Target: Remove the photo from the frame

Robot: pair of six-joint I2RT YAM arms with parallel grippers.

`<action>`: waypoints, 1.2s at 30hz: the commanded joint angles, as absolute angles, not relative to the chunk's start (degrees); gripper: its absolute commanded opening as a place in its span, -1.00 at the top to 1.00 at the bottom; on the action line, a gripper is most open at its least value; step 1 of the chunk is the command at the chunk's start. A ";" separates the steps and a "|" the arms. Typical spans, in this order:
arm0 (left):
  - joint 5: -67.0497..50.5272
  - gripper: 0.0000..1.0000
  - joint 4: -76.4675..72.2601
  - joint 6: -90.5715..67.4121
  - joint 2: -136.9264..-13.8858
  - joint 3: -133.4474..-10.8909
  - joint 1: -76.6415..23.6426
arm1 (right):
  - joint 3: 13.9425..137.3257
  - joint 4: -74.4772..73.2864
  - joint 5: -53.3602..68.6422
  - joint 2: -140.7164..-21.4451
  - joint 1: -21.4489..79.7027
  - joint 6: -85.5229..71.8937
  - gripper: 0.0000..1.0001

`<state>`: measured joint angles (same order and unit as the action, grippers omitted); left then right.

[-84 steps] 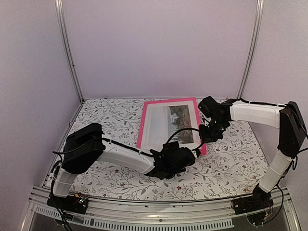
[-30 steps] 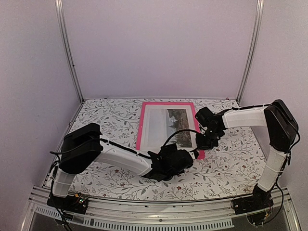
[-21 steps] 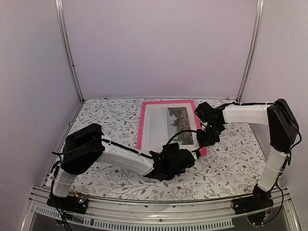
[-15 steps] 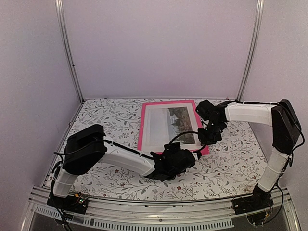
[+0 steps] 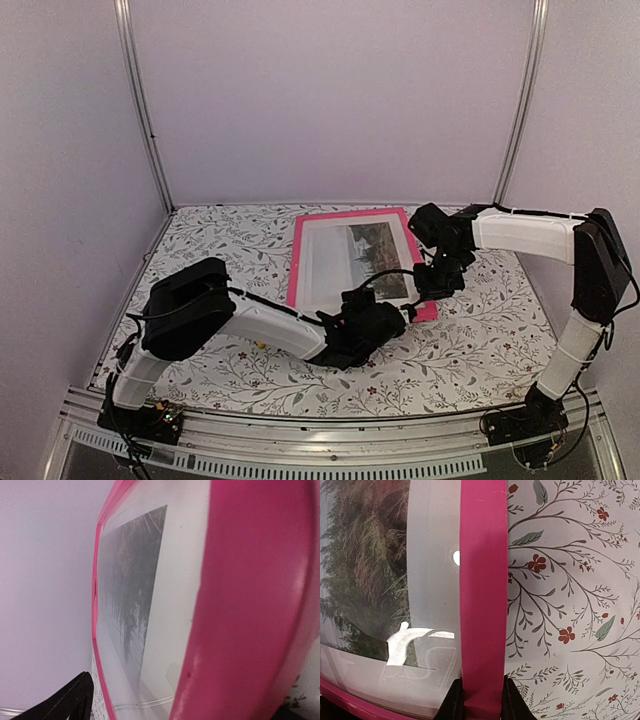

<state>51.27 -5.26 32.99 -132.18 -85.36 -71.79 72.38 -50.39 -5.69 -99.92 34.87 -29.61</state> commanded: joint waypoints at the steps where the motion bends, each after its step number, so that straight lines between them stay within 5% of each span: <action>1: 53.69 -0.82 -8.59 35.93 -134.03 -86.40 -71.10 | 74.30 -48.40 -6.41 -96.90 35.42 -29.78 1.00; 8: 55.37 -0.44 -11.87 37.32 -133.83 -85.81 -71.18 | 72.59 -46.65 -5.70 -96.38 35.42 -30.34 1.00; 20: 57.29 0.55 -19.24 39.95 -133.91 -84.69 -71.54 | 71.03 -44.16 -4.19 -94.78 35.41 -31.44 0.84; 28: 57.62 1.00 -23.94 41.54 -132.84 -83.99 -71.80 | 71.97 -41.14 -2.52 -92.11 35.42 -31.99 -0.16; 36: 58.25 1.00 -34.11 45.55 -129.68 -81.39 -72.08 | 77.26 -37.52 -3.42 -89.01 35.42 -31.25 -0.86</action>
